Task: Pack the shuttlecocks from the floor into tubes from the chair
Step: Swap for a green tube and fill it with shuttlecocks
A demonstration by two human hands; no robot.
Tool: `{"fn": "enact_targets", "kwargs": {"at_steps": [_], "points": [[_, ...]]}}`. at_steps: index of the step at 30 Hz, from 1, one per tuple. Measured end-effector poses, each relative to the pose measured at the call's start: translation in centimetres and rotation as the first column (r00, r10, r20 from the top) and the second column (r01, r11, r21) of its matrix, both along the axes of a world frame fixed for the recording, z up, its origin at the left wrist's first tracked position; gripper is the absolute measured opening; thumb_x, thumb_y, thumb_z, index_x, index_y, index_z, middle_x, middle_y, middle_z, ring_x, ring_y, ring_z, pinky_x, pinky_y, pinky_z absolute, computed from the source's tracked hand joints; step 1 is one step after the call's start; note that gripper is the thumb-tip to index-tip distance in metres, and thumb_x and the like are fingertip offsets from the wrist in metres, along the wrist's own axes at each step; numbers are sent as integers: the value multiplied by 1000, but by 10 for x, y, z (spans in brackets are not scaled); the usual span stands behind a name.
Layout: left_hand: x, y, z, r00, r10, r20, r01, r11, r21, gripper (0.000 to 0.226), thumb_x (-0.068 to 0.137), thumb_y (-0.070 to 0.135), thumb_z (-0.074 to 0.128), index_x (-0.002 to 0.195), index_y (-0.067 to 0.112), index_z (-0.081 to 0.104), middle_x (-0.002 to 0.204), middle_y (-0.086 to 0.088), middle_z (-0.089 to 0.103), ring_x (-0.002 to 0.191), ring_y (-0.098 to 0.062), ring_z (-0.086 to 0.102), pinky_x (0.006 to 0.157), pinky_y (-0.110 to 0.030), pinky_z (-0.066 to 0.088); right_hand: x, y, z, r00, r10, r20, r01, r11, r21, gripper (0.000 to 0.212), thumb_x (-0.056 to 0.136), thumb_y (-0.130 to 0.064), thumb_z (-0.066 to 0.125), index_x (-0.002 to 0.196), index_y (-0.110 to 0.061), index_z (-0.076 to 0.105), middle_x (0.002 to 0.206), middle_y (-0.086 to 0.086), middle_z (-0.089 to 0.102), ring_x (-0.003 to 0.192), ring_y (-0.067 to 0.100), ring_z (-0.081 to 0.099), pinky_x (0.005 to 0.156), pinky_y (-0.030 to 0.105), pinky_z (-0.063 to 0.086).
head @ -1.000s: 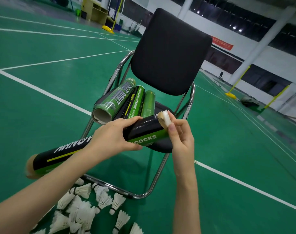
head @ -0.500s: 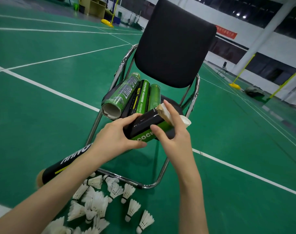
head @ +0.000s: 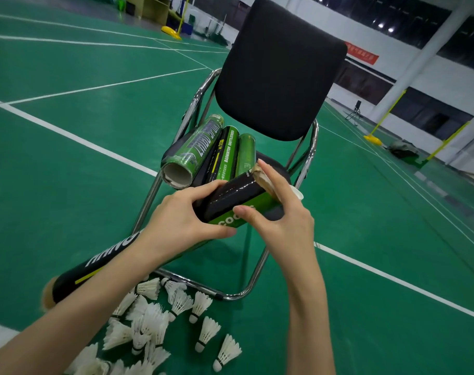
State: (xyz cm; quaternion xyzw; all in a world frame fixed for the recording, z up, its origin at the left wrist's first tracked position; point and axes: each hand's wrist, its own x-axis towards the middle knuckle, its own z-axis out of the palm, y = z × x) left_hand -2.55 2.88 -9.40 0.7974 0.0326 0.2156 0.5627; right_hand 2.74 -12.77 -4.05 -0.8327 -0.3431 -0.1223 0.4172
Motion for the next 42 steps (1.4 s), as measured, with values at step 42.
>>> {"fn": "enact_targets", "kwargs": {"at_steps": [42], "points": [[2,17,-11,992,-110,-60,122,959,254,81,55,41,86,114,69,39,109,19,60,102,2,56,93,-34,47,2,-15,-20,900,160,-405,-90,978,186,89,72,-19,78,140,-42,26,120,-21,53,109,-5,56,88,16,46]]}}
